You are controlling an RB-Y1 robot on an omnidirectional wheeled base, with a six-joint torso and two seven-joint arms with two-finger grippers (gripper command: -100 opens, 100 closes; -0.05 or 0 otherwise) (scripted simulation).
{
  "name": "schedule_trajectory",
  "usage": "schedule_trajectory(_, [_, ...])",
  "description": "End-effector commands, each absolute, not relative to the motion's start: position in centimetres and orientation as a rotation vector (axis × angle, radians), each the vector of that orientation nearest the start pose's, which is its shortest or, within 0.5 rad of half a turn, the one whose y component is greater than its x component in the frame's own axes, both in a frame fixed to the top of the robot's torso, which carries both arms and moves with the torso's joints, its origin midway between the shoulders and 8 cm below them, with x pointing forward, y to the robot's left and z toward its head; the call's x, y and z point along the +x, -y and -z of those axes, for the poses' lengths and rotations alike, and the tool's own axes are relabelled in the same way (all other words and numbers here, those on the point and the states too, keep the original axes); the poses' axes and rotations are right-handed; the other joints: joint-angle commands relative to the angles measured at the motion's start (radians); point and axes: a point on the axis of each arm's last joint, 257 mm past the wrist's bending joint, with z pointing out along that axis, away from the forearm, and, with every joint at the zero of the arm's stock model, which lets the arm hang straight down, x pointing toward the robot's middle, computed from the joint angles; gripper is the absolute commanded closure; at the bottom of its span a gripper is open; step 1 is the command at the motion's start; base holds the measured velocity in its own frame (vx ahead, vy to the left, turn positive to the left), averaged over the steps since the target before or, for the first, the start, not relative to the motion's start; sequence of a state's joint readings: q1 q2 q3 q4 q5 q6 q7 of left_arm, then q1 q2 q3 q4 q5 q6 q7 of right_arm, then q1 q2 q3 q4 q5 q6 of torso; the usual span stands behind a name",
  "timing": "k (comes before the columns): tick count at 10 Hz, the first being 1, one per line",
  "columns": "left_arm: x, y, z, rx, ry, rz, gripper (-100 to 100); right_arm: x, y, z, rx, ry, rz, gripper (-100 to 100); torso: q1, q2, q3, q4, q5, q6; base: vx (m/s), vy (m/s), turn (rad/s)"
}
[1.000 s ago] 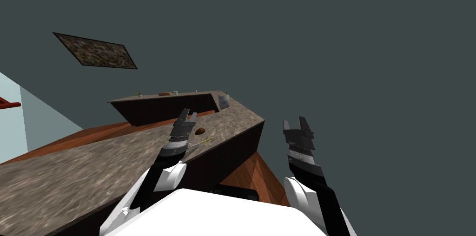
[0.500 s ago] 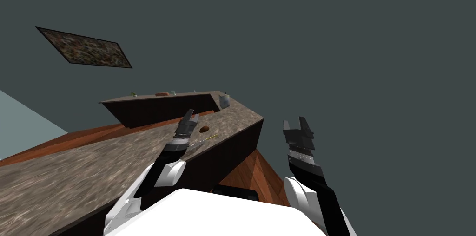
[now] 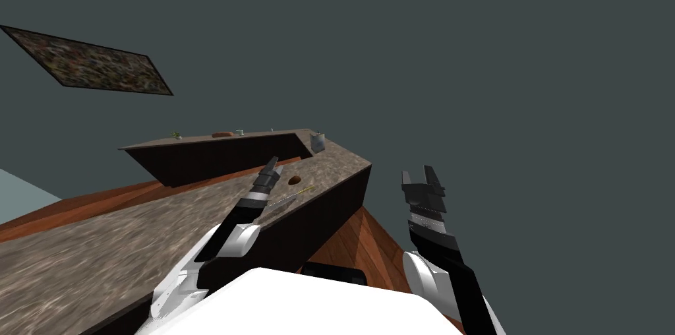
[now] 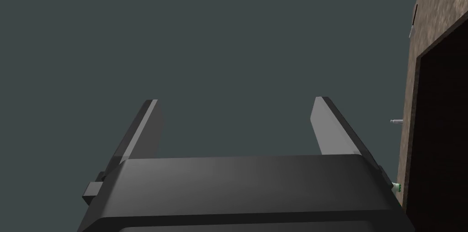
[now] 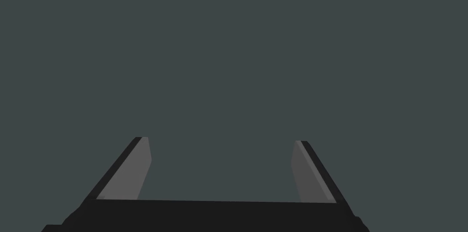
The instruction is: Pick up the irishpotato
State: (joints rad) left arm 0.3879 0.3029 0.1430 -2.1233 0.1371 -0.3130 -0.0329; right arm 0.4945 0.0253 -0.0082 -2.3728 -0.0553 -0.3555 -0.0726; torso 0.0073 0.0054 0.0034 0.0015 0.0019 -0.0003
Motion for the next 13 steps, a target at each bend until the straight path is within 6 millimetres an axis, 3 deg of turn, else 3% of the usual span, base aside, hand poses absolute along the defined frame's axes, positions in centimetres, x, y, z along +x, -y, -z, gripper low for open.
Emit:
schedule_trajectory(1, [41.9,-35.2,4.1,-0.730,-0.952,1.134,-100,34.7,29.0,-4.0,0.773,-0.566,-1.391,0,0.000,0.000,0.000,0.000,0.000,0.000,-0.097,0.086,-0.114])
schedule_trajectory(2, [42.1,-35.4,4.7,-0.751,-0.969,1.124,-100,34.7,29.0,-4.0,0.772,-0.566,-1.391,0,0.000,0.000,0.000,0.000,0.000,0.000,-0.080,0.078,-0.059])
schedule_trajectory(3, [43.0,-36.8,5.8,-0.787,-0.997,1.111,-100,34.7,29.0,-4.0,0.773,-0.566,-1.391,0,-0.001,-0.001,-0.001,0.000,0.000,0.000,-0.095,0.071,-0.110])
schedule_trajectory(5, [43.3,-37.0,6.5,-0.812,-1.017,1.098,-100,34.7,29.0,-4.0,0.773,-0.566,-1.391,0,-0.001,-0.001,-0.001,0.000,0.000,0.000,-0.058,0.053,-0.031])
schedule_trajectory(6, [44.2,-38.7,7.9,-0.862,-1.050,1.076,-100,34.7,29.0,-4.0,0.773,-0.566,-1.391,0,-0.003,-0.004,-0.002,-0.001,-0.001,0.000,-0.054,0.067,-0.096])
schedule_trajectory(9, [45.3,-40.8,10.2,-0.947,-1.105,1.032,-100,34.7,29.0,-4.0,0.773,-0.566,-1.391,0,-0.001,-0.002,-0.001,-0.001,0.000,0.000,-0.086,0.064,-0.081])
schedule_trajectory(10, [45.9,-42.8,11.1,-0.989,-1.120,1.011,-100,34.7,29.0,-4.0,0.773,-0.566,-1.391,0,-0.001,-0.002,-0.001,0.000,0.000,0.000,-0.093,0.073,-0.103])
schedule_trajectory(12, [46.0,-43.1,12.2,-1.023,-1.144,0.991,-100,34.7,29.0,-4.0,0.773,-0.566,-1.391,0,-0.002,-0.002,-0.001,0.000,0.000,0.000,-0.055,0.045,-0.025])
schedule_trajectory(13, [46.5,-45.2,13.0,-1.069,-1.155,0.966,-100,34.7,29.0,-4.0,0.773,-0.566,-1.391,0,-0.004,-0.004,-0.002,-0.001,-0.001,0.000,-0.037,0.040,-0.078])
